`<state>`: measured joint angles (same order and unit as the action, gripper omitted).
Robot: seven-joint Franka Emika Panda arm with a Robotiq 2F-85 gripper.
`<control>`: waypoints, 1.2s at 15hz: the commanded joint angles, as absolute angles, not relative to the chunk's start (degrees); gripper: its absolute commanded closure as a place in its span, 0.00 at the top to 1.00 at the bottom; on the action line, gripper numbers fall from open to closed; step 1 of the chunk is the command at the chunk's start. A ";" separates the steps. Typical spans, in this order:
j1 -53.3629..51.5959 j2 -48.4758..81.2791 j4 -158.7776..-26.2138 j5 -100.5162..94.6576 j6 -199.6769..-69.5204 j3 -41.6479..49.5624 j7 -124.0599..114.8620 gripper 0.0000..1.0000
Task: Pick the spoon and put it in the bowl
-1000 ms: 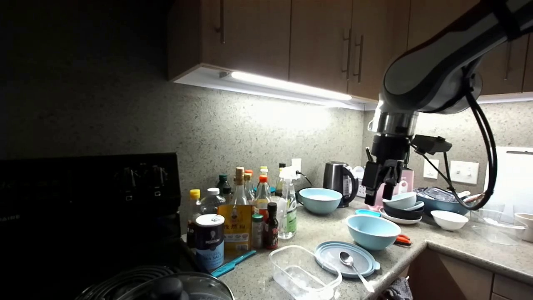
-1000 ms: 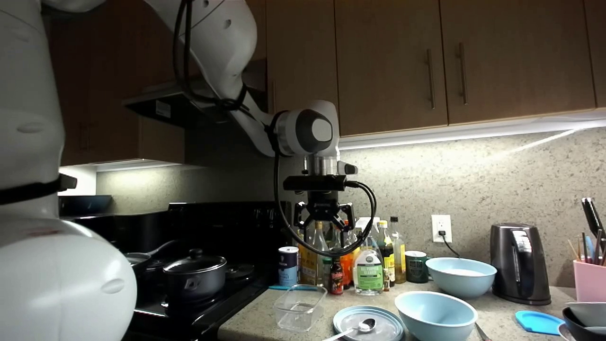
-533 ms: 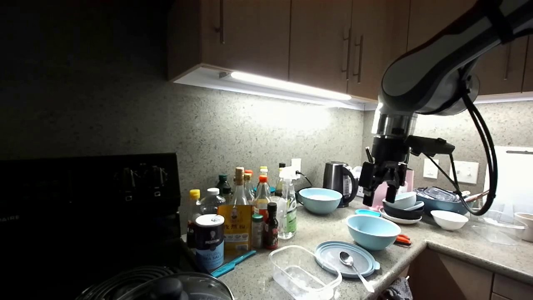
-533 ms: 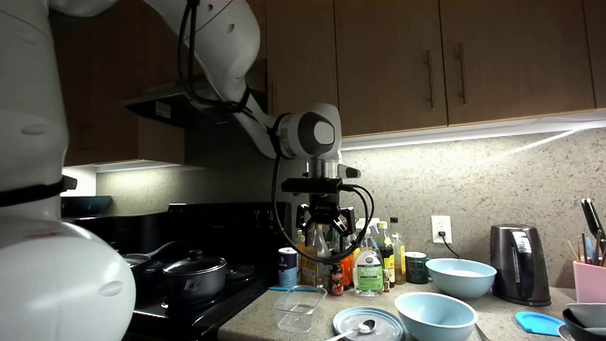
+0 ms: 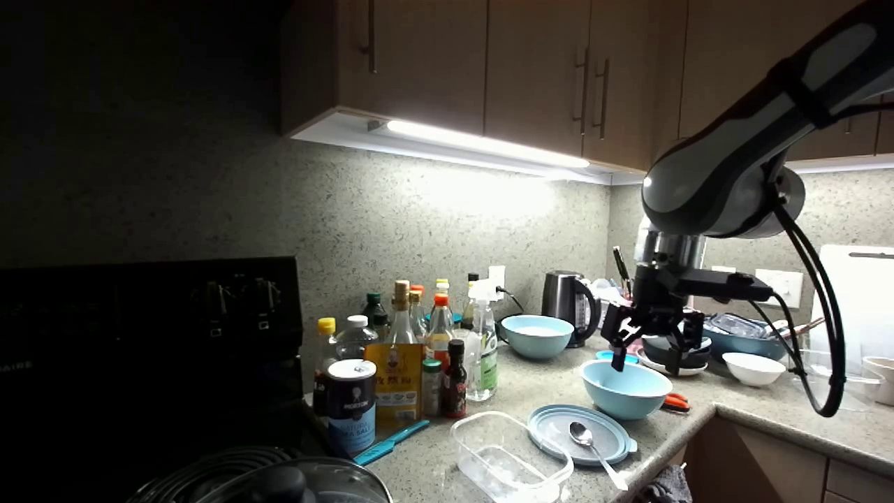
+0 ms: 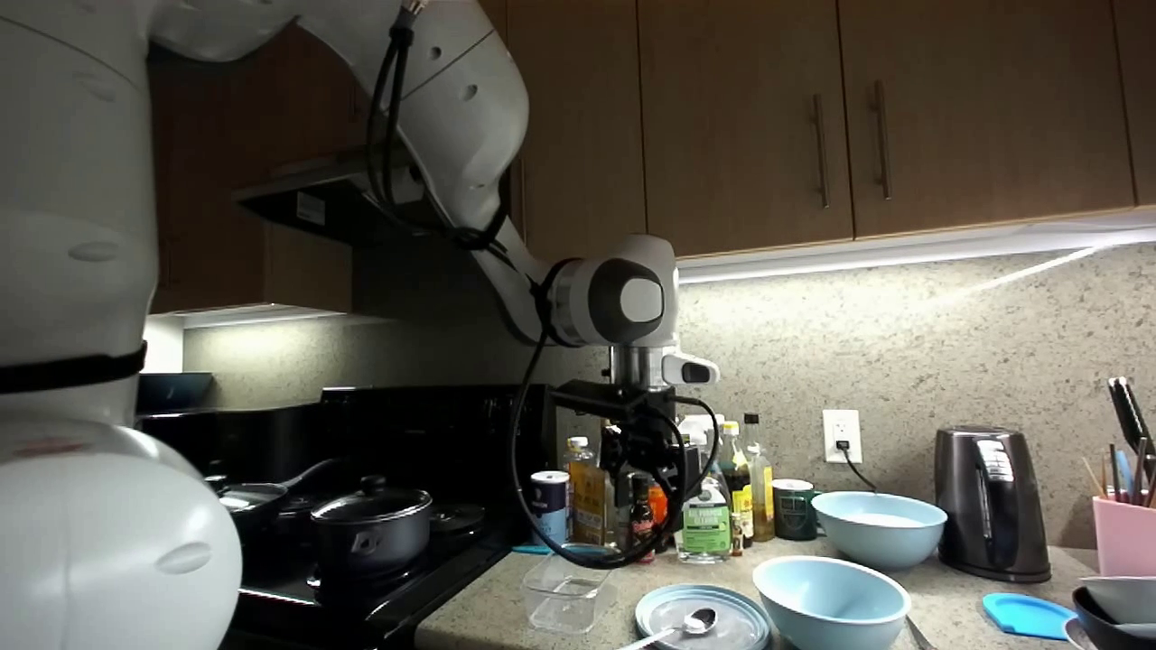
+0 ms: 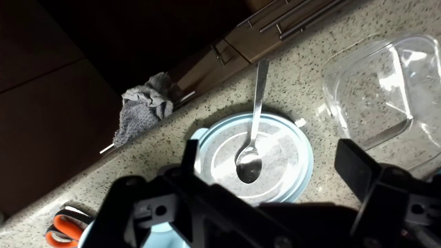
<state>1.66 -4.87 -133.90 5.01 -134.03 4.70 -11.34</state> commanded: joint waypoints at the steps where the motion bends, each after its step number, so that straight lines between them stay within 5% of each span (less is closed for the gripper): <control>1: 2.59 -4.59 -133.98 5.07 -134.56 4.08 -11.79 1.00; 18: -0.68 16.30 -120.85 3.56 -139.31 4.93 -32.90 1.00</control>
